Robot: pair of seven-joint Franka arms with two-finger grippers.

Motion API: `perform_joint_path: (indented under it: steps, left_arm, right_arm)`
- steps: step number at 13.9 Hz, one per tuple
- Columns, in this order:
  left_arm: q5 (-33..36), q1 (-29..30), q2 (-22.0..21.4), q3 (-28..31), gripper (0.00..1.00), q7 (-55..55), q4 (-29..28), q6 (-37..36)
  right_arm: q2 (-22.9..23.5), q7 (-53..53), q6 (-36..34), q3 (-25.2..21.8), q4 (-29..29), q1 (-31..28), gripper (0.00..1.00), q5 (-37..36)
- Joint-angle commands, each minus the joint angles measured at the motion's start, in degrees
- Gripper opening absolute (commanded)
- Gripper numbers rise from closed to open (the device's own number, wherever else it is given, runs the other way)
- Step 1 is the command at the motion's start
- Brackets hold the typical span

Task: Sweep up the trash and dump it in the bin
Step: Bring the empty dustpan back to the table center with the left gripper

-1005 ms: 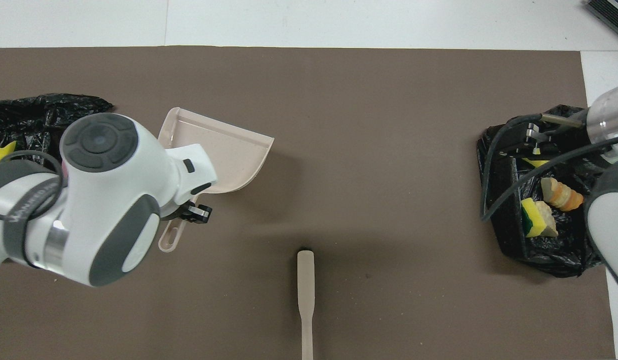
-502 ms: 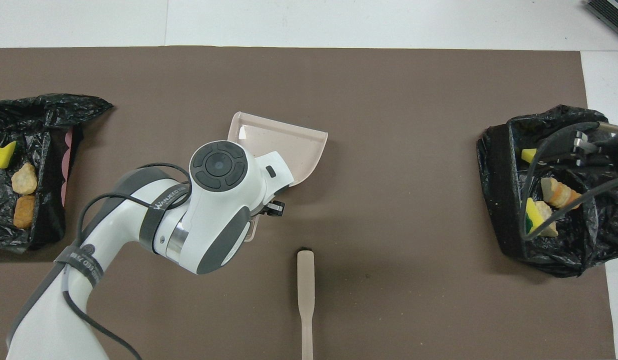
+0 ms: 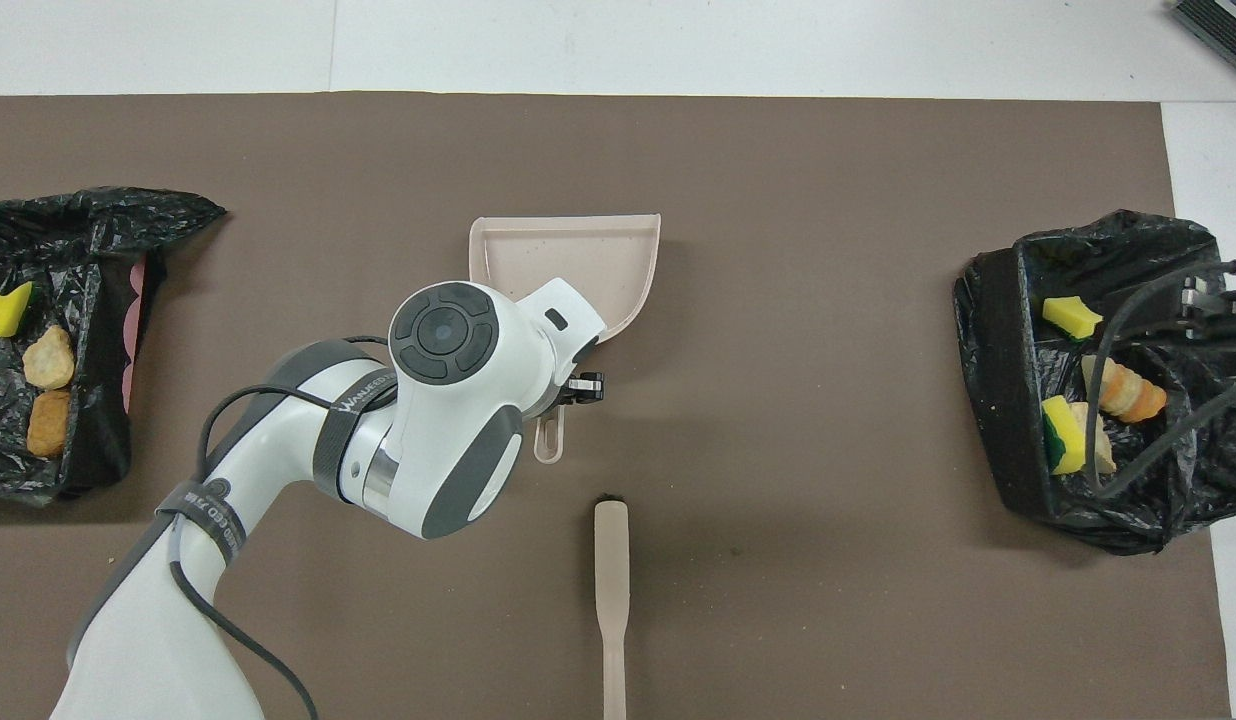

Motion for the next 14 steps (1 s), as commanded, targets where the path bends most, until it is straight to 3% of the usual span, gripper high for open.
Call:
perform_joint_path:
  steps: [1, 5, 6, 7, 10, 14]
  left_arm:
    - [-1.4, -1.0, 0.6, 0.9, 0.00, -3.8, 0.2, 2.7]
    - [-1.3, -1.6, 3.6, 0.9, 0.00, -4.4, 0.6, 5.3]
    - [-1.4, -1.6, 3.6, 1.0, 0.06, -4.5, 0.5, 5.3]
    - [-1.3, -0.6, 3.5, 0.9, 0.99, -4.1, 0.5, 5.3]
    - [-1.4, -0.4, 2.8, 1.4, 1.00, -4.1, 0.2, 4.0]
    - [-0.7, 4.6, 0.3, 1.5, 1.00, -2.6, 1.9, -1.4]
  right_arm:
    - [-0.3, -1.2, -0.4, -0.4, -0.4, 0.4, 1.00, 0.1]
    - [0.3, -1.2, -0.6, 0.1, 0.5, 0.4, 1.00, -0.1]
    - [0.4, -1.2, 0.0, 0.1, 0.3, 0.3, 1.00, 0.3]
    - [-0.2, -1.2, 0.5, 0.0, -0.2, 0.2, 1.00, 0.4]
    - [-0.5, -1.2, 0.8, 0.0, -0.7, -0.2, 1.00, 0.3]
    - [-0.6, -1.2, 1.1, 0.1, -0.9, 0.3, 1.00, 0.3]
